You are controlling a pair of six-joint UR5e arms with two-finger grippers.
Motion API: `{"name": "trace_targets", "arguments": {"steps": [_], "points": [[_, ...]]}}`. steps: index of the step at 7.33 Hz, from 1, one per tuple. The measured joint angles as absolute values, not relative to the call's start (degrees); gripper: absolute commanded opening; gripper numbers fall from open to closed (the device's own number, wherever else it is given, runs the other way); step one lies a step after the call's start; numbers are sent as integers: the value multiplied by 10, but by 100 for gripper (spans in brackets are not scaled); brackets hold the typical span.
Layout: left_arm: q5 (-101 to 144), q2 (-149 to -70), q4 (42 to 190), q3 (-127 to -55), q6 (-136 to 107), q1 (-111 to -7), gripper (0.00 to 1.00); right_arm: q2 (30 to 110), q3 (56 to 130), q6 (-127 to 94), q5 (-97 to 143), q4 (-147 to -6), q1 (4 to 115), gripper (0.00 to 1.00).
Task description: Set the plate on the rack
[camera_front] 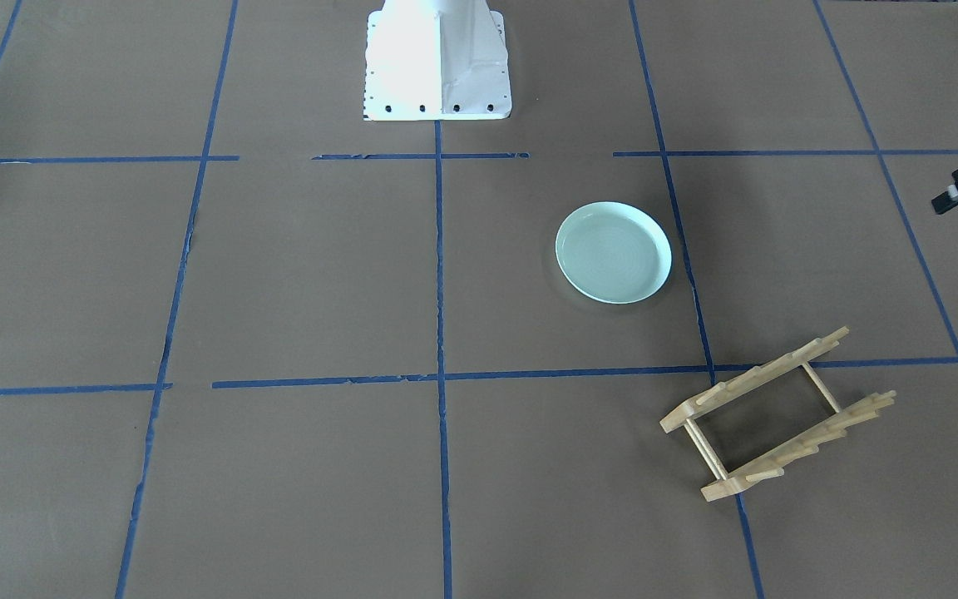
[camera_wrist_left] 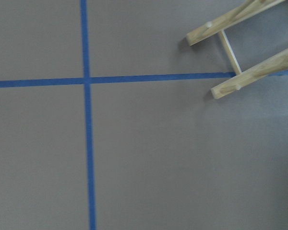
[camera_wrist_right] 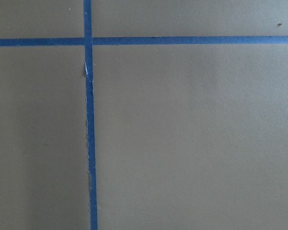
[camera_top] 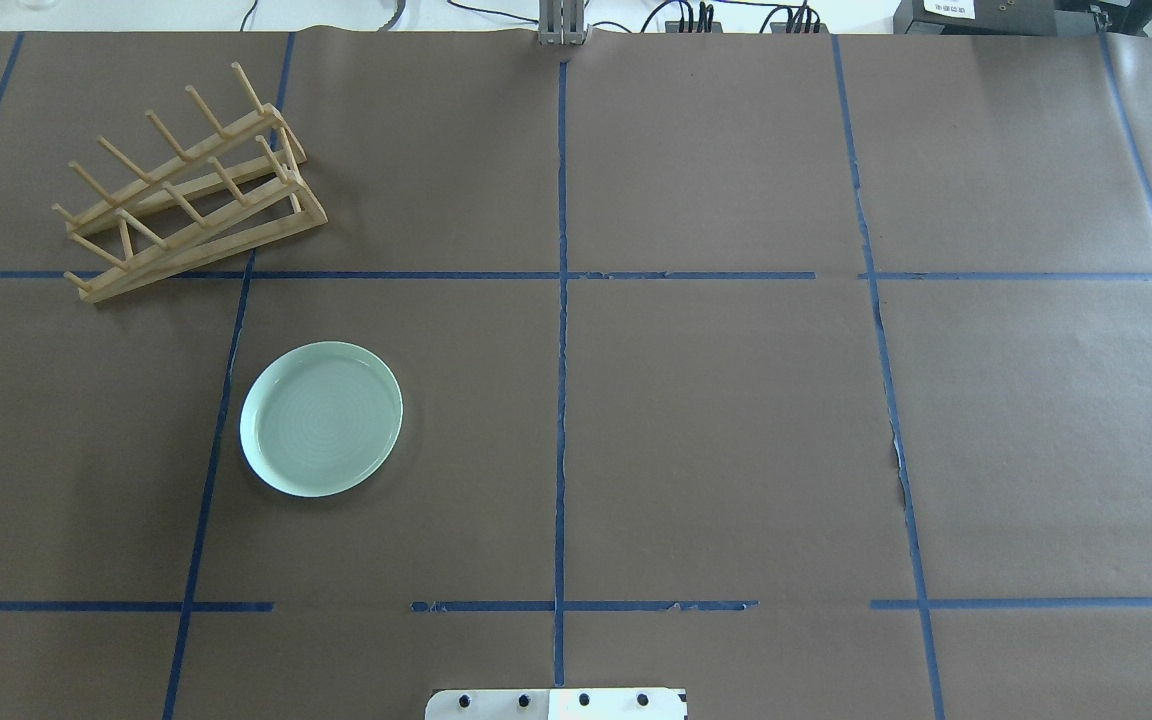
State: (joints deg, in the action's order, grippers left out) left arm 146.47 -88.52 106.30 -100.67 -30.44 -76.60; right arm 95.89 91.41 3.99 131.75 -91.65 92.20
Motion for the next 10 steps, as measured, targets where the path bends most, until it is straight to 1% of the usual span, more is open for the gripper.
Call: {"name": "trace_targets", "arguments": {"steps": [2,4,5,6,7,10], "points": [[1402,-963,1077,-1028,-538,-668,100,959,914,40,1317,-917,922,100],[1353,-1055,1050,-1020,-694,-558,99,959,914,40,1317,-916,922,100],[1303,-1106,1009,-1002,-725,-502,98,959,914,40,1317,-916,922,100],[1259,-1156,966,-973,-737,-463,98,959,914,40,1317,-916,922,100],[1238,-1188,940,-946,-742,-438,98,959,914,40,1317,-916,922,100],[1223,-1239,917,-883,-778,-385,97,959,914,40,1317,-916,922,100]]}}
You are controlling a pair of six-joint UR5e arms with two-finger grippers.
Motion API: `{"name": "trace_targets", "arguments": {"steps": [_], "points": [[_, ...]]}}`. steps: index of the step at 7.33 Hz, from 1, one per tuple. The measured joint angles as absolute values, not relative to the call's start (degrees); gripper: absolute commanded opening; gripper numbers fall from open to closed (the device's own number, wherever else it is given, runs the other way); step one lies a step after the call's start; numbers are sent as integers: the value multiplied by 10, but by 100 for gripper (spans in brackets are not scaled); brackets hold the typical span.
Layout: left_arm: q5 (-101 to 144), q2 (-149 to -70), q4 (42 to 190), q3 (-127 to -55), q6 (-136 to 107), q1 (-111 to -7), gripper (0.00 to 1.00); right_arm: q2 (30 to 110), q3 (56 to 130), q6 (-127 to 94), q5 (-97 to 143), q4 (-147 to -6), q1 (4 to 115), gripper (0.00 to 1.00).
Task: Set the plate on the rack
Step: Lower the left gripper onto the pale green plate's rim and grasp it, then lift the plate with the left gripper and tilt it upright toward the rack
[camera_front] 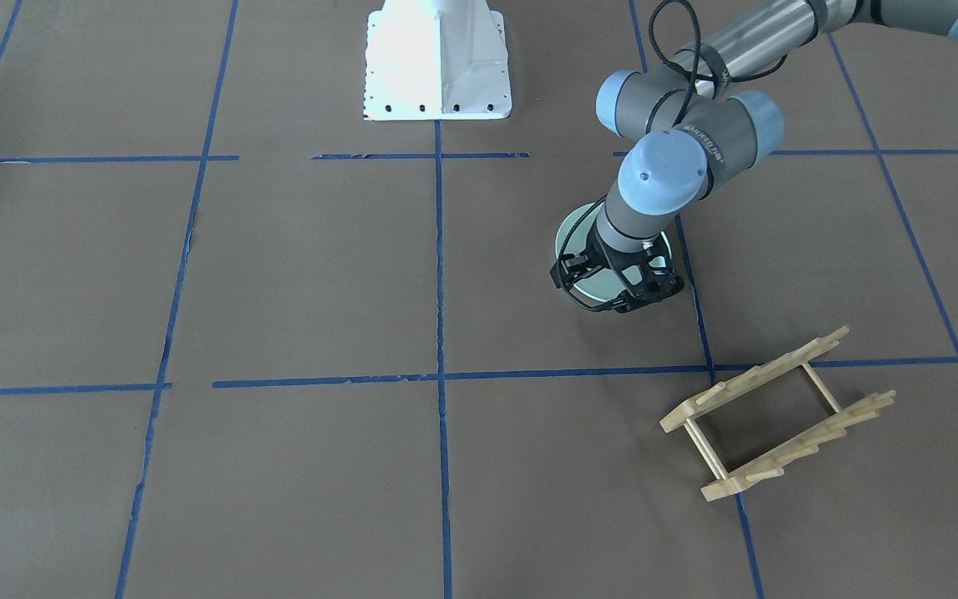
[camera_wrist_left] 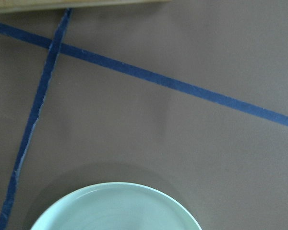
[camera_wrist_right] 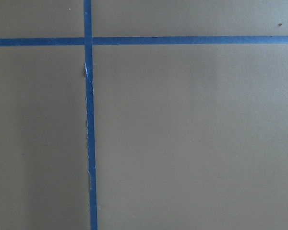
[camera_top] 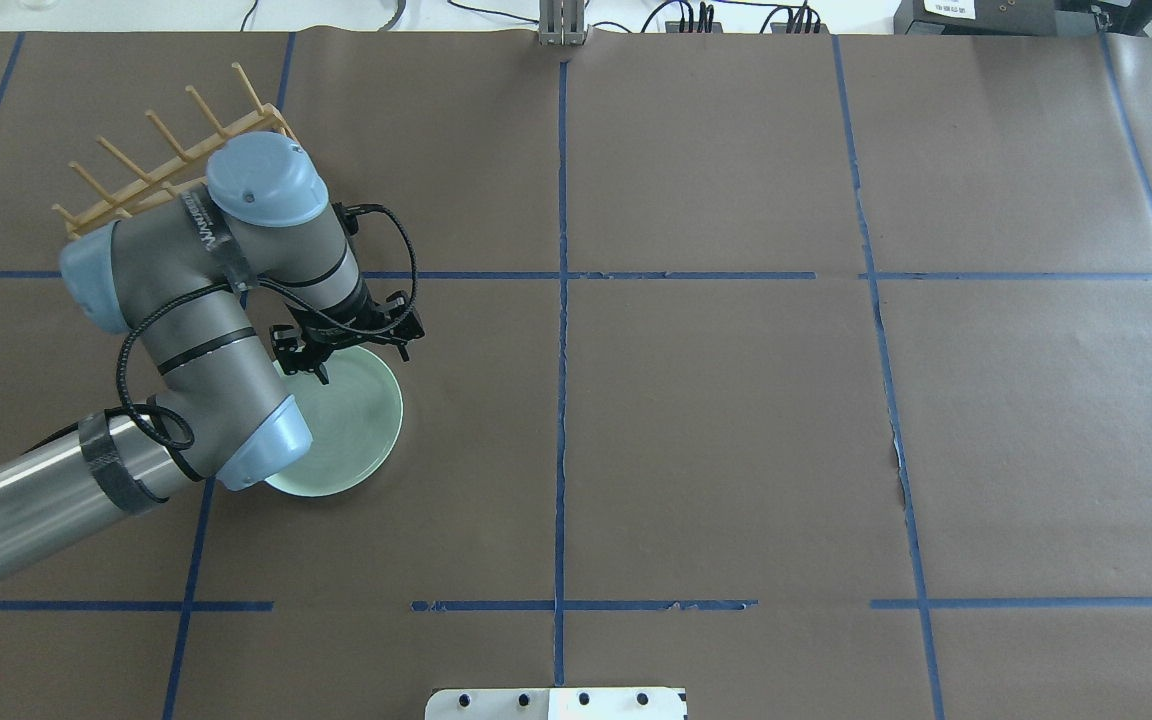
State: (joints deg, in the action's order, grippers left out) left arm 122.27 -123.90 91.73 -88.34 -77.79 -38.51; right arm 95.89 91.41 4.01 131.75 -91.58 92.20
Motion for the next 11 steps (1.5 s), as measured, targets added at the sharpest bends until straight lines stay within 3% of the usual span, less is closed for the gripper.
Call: {"name": "trace_targets", "arguments": {"steps": [2,5,6,7,11], "points": [[1219,-1262,886,-866,-790,-376,70,959,914,40,1317,-916,922,100],[1215,-1265,864,-866,-792,-360,65,959,914,40,1317,-916,922,100],[1214,-1264,865,-865,-792,-356,40,959,914,40,1317,-916,922,100],[1214,-1265,865,-864,-792,-354,0,959,914,40,1317,-916,922,100],[1215,-1266,865,-872,-792,-354,0,959,914,40,1317,-916,922,100]]}}
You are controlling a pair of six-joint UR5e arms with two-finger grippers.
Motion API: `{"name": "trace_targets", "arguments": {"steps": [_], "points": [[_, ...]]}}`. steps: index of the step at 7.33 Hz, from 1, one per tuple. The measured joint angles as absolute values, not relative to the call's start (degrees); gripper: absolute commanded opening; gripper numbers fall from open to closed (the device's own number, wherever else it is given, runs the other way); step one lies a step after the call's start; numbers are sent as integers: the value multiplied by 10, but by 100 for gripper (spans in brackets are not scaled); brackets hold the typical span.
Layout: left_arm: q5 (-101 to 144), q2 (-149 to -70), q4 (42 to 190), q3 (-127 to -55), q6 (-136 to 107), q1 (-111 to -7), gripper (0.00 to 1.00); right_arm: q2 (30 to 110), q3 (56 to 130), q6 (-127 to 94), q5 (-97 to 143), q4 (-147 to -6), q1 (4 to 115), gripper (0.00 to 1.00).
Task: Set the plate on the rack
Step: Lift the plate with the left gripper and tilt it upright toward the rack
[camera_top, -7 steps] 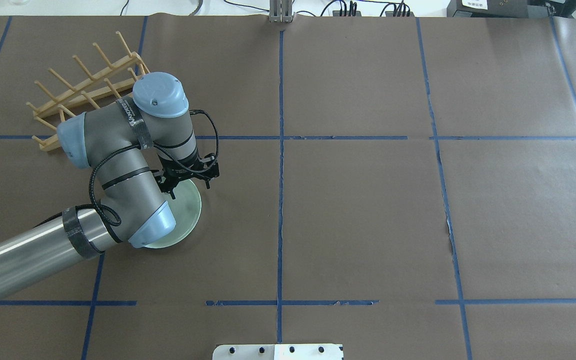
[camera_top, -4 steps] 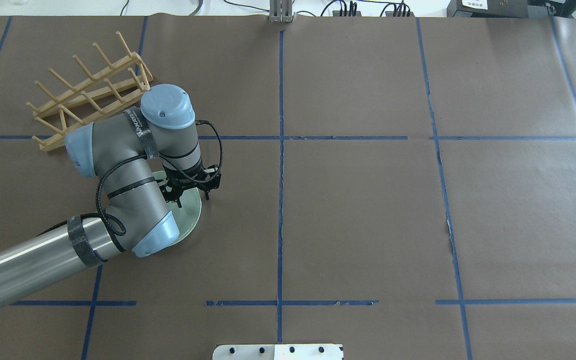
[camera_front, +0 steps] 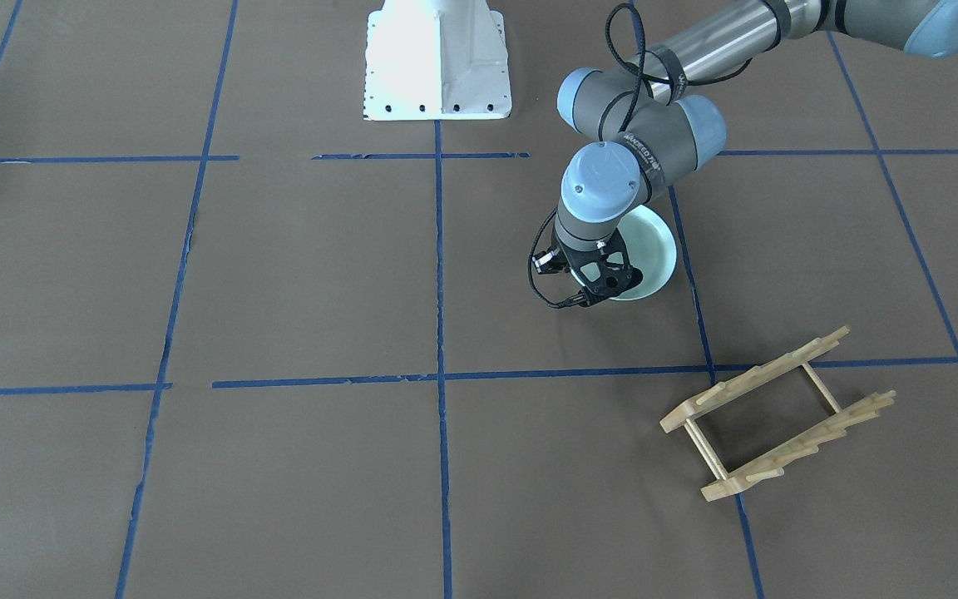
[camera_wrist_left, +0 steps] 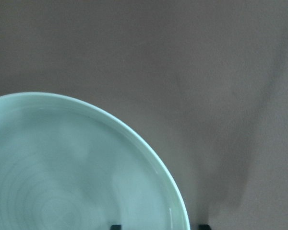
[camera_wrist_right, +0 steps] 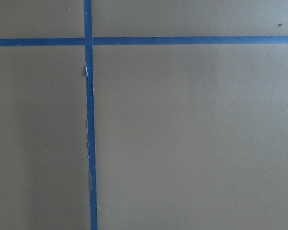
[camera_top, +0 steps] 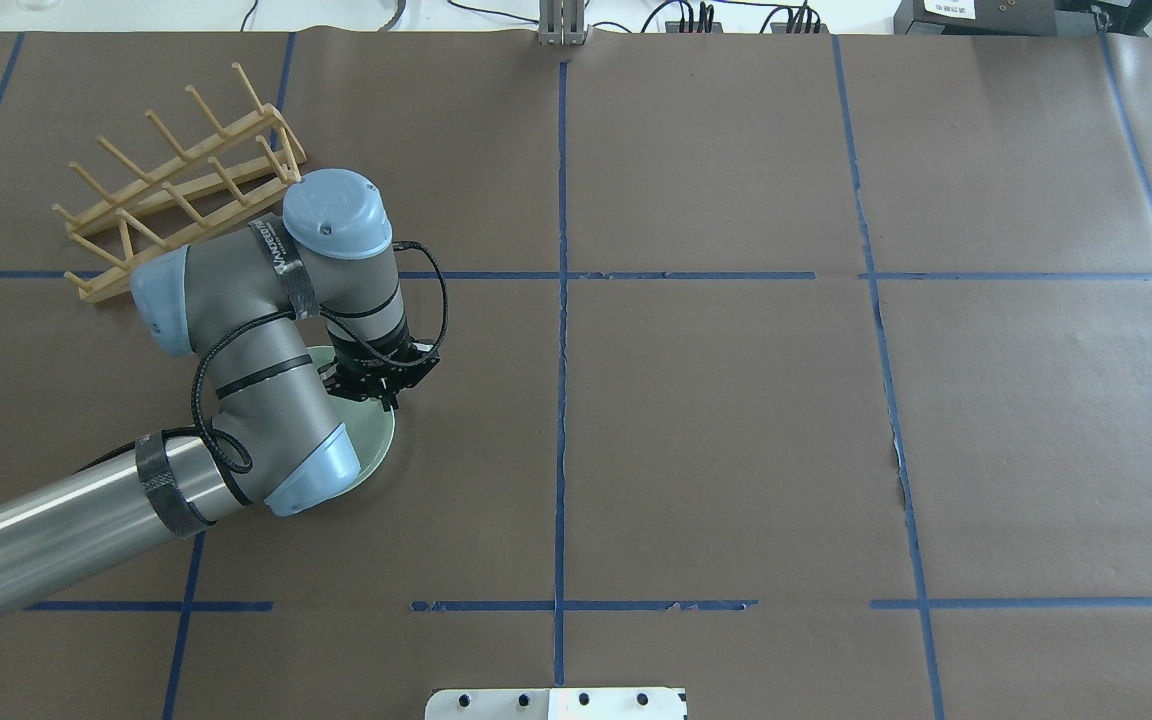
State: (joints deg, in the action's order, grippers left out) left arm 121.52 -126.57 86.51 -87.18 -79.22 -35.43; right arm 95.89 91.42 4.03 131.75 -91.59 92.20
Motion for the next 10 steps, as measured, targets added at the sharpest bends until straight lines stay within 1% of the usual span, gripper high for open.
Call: {"name": "trace_targets", "arguments": {"steps": [1,2,4,5,6,8,10], "points": [[1215,-1266,865,-890,-792,-366,0,959,914,40,1317,-916,922,100],[1215,-1266,864,-929,-792,-394,0,959,914,40,1317,-916,922,100],[1218,-1265,875,-1013,-790,-478,0,959,914,40,1317,-916,922,100],[1222,-1262,913,-1035,-789,-522,0,959,914,40,1317,-916,922,100],[1234,-1250,978,-1044,-789,-565,0,959,914,40,1317,-916,922,100],[1290,-1190,1179,-1030,-795,-634,0,959,914,40,1317,-916,922,100],[1307,-1162,1403,-961,-807,-666,0,959,914,40,1317,-916,922,100]]}}
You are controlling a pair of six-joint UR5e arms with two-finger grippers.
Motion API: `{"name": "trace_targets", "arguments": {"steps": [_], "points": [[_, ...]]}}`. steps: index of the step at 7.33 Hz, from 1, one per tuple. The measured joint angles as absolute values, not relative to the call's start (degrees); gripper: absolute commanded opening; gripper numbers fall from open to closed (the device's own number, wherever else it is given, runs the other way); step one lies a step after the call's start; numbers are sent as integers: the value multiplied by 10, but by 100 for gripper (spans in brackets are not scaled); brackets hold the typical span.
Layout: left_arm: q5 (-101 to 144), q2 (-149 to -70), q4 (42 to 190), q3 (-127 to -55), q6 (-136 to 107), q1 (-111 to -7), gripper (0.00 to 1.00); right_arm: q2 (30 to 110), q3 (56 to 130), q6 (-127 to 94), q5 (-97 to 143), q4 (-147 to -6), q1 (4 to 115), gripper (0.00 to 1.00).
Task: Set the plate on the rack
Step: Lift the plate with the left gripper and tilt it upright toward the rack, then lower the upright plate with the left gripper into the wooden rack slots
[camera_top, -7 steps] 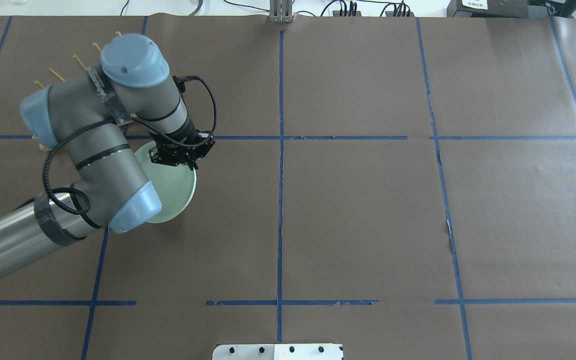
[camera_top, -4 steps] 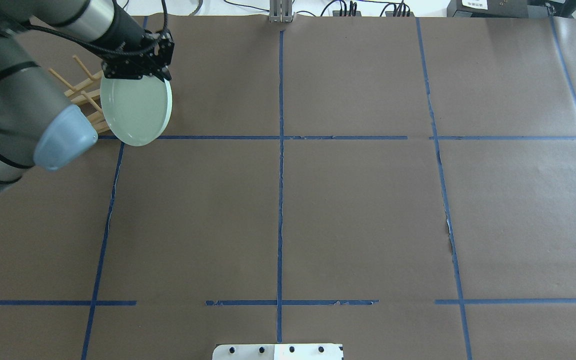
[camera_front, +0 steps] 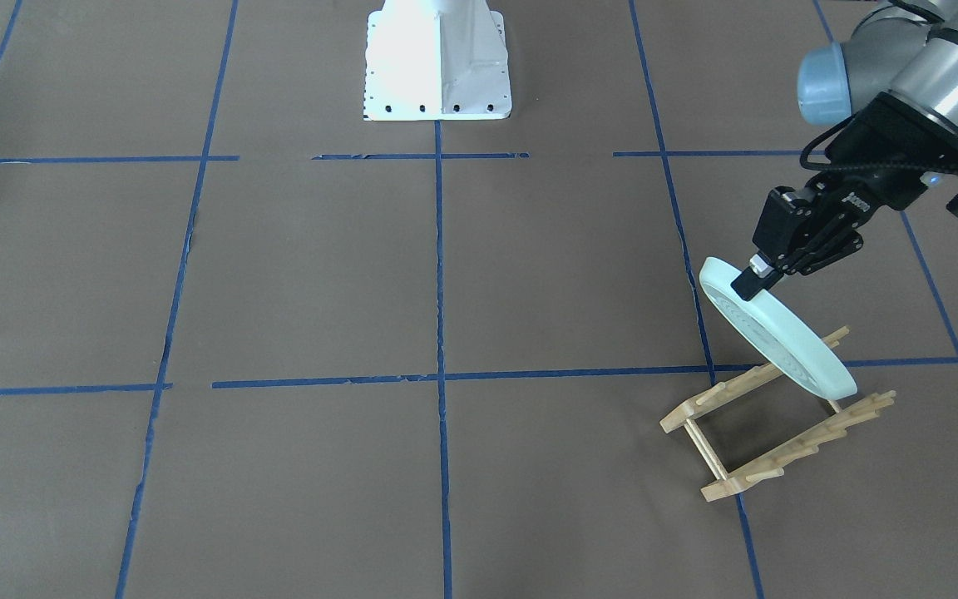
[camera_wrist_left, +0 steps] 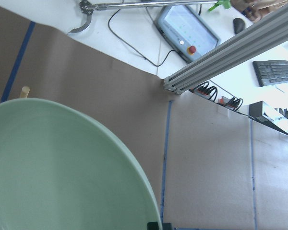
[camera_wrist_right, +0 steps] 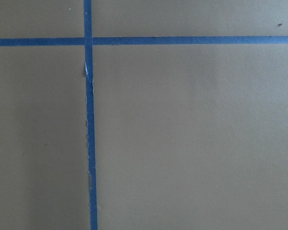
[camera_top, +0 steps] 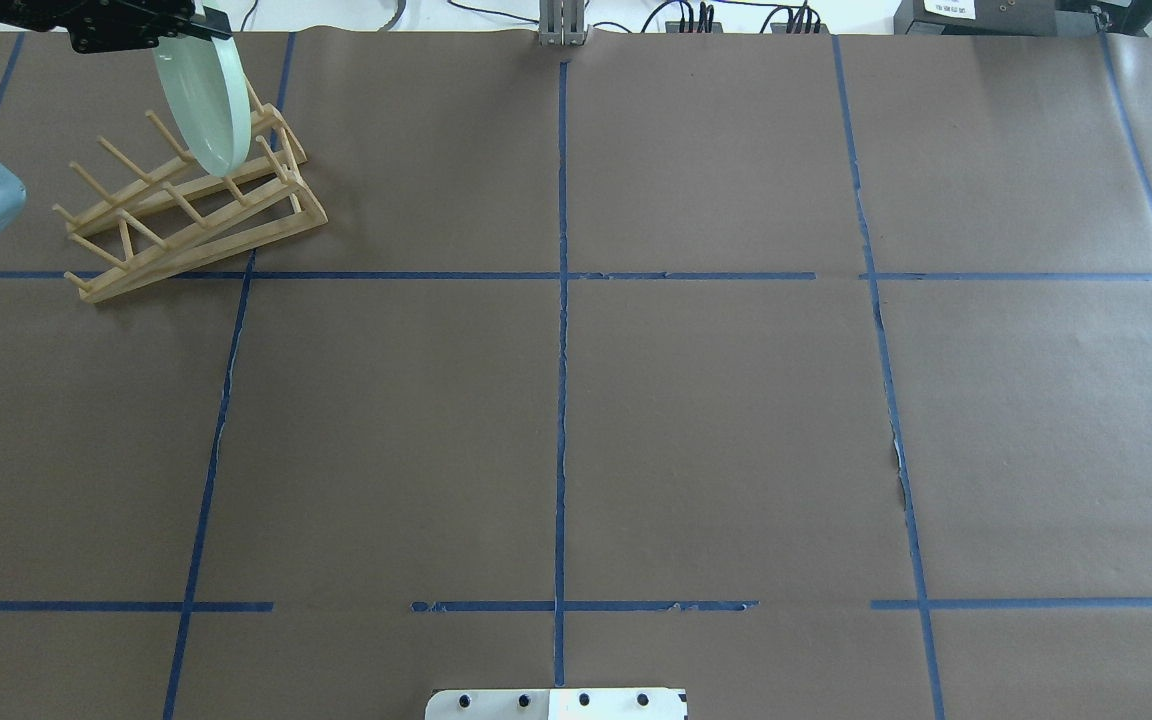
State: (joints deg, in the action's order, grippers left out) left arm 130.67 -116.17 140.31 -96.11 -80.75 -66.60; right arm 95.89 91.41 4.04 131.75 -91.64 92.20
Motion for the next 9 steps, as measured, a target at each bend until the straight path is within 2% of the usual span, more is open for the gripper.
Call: {"name": "trace_targets", "arguments": {"steps": [2,4,9], "points": [[1310,-1155,1627,-867,-845,-682,0,959,914,40,1317,-917,922,100],[1309,-1155,1761,-802,-863,-691,0,959,914,40,1317,-916,922,100],[1306,-1170,1858,-720,-864,-692,0,959,914,40,1317,-916,922,100]]}}
